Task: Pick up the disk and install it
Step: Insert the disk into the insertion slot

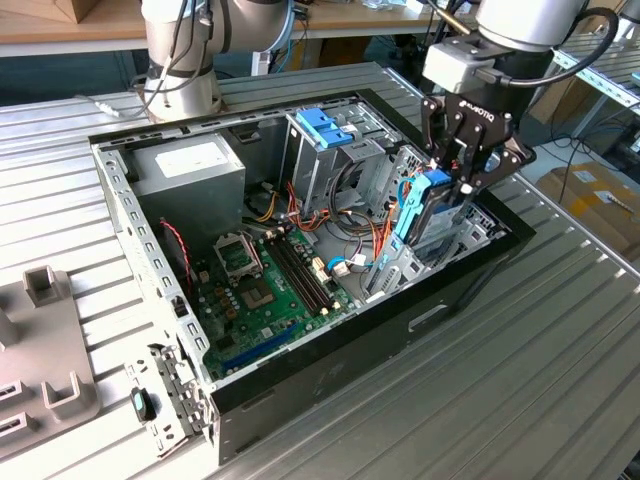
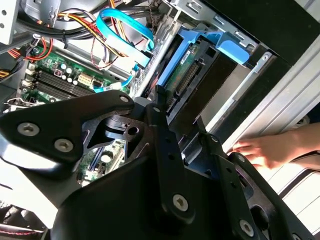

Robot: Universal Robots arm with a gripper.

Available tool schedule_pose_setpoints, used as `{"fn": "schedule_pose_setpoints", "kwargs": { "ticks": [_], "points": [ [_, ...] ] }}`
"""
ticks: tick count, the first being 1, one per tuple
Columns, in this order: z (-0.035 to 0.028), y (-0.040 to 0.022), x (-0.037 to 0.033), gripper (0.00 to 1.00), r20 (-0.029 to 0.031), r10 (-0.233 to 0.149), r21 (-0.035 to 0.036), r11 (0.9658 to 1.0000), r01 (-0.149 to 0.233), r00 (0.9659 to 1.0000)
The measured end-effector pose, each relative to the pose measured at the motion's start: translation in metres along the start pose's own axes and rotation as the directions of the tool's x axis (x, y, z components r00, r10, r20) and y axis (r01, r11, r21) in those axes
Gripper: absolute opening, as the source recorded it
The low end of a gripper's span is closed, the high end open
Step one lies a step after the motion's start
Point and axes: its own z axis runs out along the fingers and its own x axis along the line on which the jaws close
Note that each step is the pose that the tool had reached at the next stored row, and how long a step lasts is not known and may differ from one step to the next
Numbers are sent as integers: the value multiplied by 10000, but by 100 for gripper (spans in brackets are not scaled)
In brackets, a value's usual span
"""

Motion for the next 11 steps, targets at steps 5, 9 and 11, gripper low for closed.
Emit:
{"fn": "schedule_pose_setpoints", "kwargs": {
  "ticks": [5,9,11],
  "points": [
    [16,0,-2,35,1,0,0,10000,0,10000],
    [17,0,-2,35,1,-1,-1,10000,1,10000],
    [23,0,-2,36,13,0,0,10000,0,10000]
  ]
}}
